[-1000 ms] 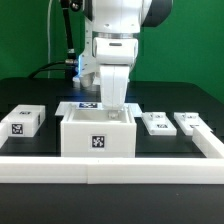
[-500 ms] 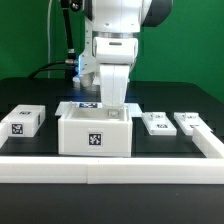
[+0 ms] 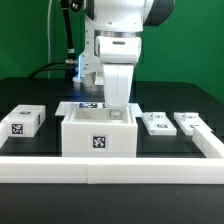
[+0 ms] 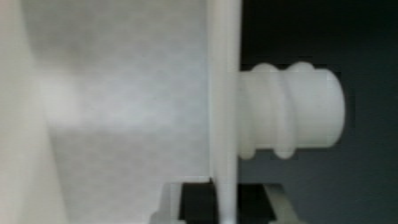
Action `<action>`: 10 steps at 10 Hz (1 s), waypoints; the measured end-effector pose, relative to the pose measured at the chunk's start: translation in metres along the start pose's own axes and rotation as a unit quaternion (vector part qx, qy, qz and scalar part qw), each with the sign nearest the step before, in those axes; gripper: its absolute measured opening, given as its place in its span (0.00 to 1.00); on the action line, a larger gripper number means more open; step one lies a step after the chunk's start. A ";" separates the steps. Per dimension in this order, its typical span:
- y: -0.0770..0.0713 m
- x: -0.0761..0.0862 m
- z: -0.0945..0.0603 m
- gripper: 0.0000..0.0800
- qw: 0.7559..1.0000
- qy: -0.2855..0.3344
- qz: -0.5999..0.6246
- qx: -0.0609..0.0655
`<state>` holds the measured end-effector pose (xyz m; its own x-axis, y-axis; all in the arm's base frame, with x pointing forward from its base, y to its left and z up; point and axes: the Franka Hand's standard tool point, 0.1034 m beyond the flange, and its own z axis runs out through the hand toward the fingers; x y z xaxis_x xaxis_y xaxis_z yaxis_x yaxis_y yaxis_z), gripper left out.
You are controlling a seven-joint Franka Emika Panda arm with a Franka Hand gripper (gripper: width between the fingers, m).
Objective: Assemble cabinet
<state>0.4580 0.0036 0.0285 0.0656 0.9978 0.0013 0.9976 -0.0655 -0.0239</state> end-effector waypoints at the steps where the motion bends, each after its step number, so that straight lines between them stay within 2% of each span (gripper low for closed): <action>1: 0.010 0.007 -0.001 0.04 1.000 0.002 -0.006 -0.003; 4: 0.037 0.035 0.002 0.04 1.000 0.011 -0.024 -0.009; 5: 0.038 0.040 0.002 0.04 1.000 0.012 -0.026 -0.011; 8: 0.039 0.037 0.002 0.04 1.000 0.012 -0.023 -0.011; 9: 0.039 0.039 0.002 0.04 1.000 0.013 -0.022 -0.012; 10: 0.041 0.049 0.002 0.04 0.999 0.016 -0.027 -0.016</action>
Offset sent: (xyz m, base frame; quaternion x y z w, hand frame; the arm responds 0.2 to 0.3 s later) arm 0.0466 0.0455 -0.0093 0.0115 -0.0148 -0.0722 0.9972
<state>0.5016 0.0497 0.0258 0.0112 0.9994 0.0340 0.9999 -0.0116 0.0093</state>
